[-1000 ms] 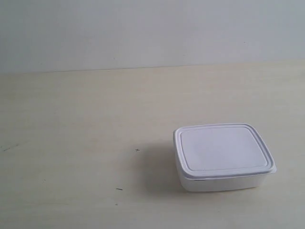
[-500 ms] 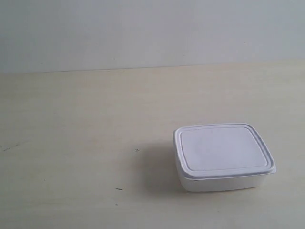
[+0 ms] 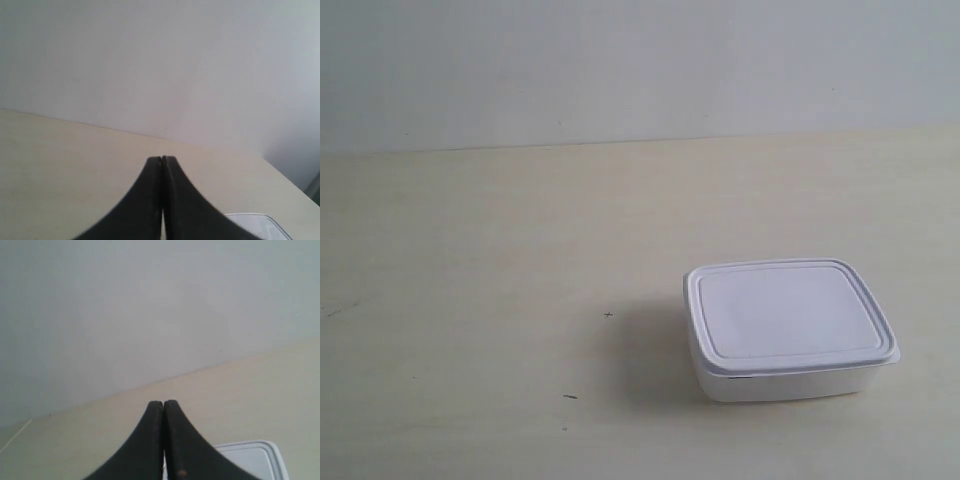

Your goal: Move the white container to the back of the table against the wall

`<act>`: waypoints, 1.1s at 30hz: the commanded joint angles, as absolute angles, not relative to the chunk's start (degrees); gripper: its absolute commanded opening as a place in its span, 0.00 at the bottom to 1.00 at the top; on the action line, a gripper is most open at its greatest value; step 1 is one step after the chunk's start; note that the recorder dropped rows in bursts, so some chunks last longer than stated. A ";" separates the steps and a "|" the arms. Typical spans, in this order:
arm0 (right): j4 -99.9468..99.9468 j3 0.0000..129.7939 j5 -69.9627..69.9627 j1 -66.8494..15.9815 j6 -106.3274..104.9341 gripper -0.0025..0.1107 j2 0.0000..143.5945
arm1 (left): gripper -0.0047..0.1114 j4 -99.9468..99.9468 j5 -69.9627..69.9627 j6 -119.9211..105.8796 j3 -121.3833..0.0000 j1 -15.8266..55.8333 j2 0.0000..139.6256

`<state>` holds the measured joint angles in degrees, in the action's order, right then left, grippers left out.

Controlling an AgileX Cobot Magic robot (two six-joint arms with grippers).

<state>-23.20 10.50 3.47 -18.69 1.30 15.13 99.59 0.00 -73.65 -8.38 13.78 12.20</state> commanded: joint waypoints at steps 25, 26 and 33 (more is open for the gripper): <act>-23.23 56.19 65.84 -6.86 -15.20 0.02 66.77 | 0.04 48.69 37.56 -21.87 -55.30 24.34 74.05; -25.84 55.33 65.73 -5.72 -16.34 0.02 67.07 | 0.04 48.23 37.43 -21.41 -55.30 25.55 74.55; -27.91 46.09 63.92 -3.18 -18.99 0.02 67.75 | 0.04 45.55 35.80 -14.39 -55.30 36.77 81.02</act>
